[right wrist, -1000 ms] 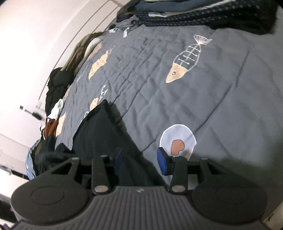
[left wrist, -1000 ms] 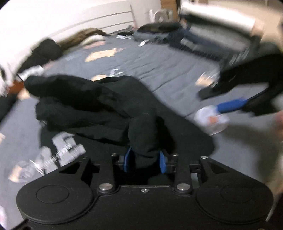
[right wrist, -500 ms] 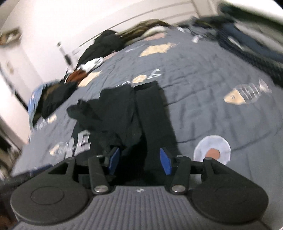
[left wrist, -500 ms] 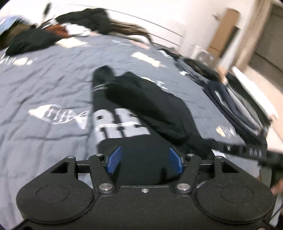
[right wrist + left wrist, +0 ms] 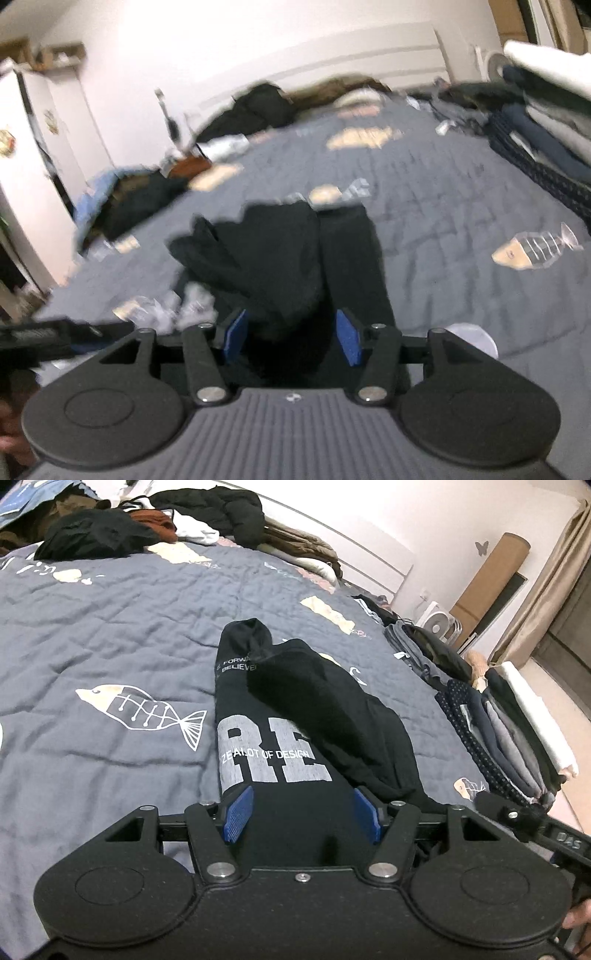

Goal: Fold clothes

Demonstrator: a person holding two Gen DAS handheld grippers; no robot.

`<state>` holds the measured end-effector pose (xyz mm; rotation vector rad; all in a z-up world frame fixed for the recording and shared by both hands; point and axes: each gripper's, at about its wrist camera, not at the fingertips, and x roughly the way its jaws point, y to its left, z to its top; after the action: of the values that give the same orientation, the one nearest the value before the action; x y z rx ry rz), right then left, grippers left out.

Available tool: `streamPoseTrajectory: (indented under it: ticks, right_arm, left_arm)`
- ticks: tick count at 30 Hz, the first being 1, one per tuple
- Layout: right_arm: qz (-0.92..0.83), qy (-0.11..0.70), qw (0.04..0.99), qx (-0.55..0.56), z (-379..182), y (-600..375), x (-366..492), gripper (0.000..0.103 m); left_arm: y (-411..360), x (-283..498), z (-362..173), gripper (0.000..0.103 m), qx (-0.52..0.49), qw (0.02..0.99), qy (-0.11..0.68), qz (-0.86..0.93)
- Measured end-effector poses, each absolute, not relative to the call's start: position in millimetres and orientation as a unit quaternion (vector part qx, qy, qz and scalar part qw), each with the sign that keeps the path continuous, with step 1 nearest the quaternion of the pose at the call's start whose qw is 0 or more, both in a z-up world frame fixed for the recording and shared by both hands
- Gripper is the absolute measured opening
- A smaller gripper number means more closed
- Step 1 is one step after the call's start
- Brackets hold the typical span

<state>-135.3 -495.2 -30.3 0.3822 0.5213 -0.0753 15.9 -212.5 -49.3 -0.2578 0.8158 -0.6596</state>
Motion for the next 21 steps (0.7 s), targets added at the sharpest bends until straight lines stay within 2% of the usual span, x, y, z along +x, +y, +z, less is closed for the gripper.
streamPoseTrajectory:
  ticks: [2,8,11,12,13,16,19,21]
  right_arm:
    - [-0.024,0.248,0.952,0.177,-27.9,-492.5,-136.4,0.054]
    - [-0.025,0.327,0.93,0.168,-57.9,-479.2,-111.9,0.056]
    - [-0.027,0.323,0.93,0.175,-66.9,-476.5,-99.9,0.055]
    - [-0.037,0.323,0.928,0.179,-69.8,-478.8,-96.2,0.052]
    - [-0.043,0.324,0.925,0.196,-72.8,-483.4,-94.4,0.037]
    - [-0.036,0.313,0.907,0.28,-78.1,-499.9,-97.4,0.015]
    - [-0.02,0.263,0.896,0.357,-66.9,-513.5,-112.7,0.011]
    - [-0.014,0.223,0.904,0.363,-47.9,-515.6,-129.3,0.01]
  left_arm:
    - [-212.8,16.5,-50.6,0.059,-0.122,0.858,0.391,-0.311]
    - [-215.5,13.5,-50.4,0.059,-0.112,0.859,0.389,-0.315]
    - [-215.3,13.3,-51.3,0.059,-0.112,0.859,0.391,-0.312]
    - [-214.9,13.6,-51.3,0.059,-0.112,0.859,0.391,-0.311]
    - [-214.5,14.1,-51.1,0.059,-0.111,0.859,0.392,-0.309]
    - [-212.4,15.2,-49.7,0.059,-0.116,0.861,0.389,-0.307]
    - [-210.7,15.5,-48.6,0.059,-0.116,0.862,0.387,-0.307]
    - [-211.4,15.7,-49.3,0.059,-0.115,0.86,0.389,-0.308]
